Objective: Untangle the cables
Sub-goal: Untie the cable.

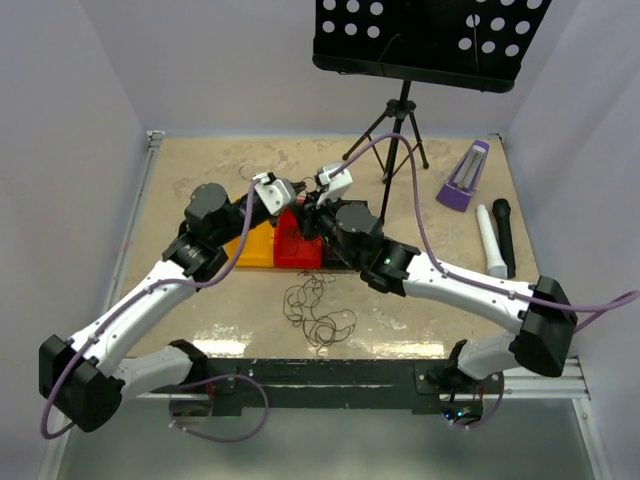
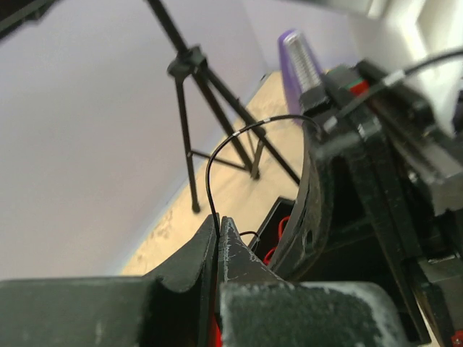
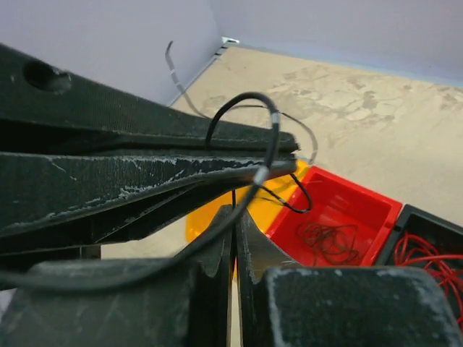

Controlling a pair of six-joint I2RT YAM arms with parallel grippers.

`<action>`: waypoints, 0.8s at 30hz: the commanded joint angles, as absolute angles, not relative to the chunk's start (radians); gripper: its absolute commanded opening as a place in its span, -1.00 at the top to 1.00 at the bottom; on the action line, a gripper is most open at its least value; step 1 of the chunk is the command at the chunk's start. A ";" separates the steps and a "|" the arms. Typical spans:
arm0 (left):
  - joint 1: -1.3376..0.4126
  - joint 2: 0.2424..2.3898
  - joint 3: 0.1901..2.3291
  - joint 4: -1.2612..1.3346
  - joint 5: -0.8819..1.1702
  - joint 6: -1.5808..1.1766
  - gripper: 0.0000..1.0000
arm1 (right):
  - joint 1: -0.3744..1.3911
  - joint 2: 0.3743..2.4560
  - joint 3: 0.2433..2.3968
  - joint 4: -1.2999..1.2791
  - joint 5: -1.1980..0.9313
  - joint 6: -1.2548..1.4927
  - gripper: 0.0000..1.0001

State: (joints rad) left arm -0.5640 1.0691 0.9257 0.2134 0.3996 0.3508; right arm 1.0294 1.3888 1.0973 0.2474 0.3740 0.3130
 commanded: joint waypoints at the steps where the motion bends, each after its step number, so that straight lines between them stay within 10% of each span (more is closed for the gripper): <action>1: -0.514 1.114 0.894 0.373 0.339 0.348 1.00 | 0.948 1.449 1.088 0.388 0.301 0.296 1.00; 24: -0.446 1.074 0.836 0.387 0.218 0.407 1.00 | 0.882 1.523 1.048 0.411 0.215 0.345 1.00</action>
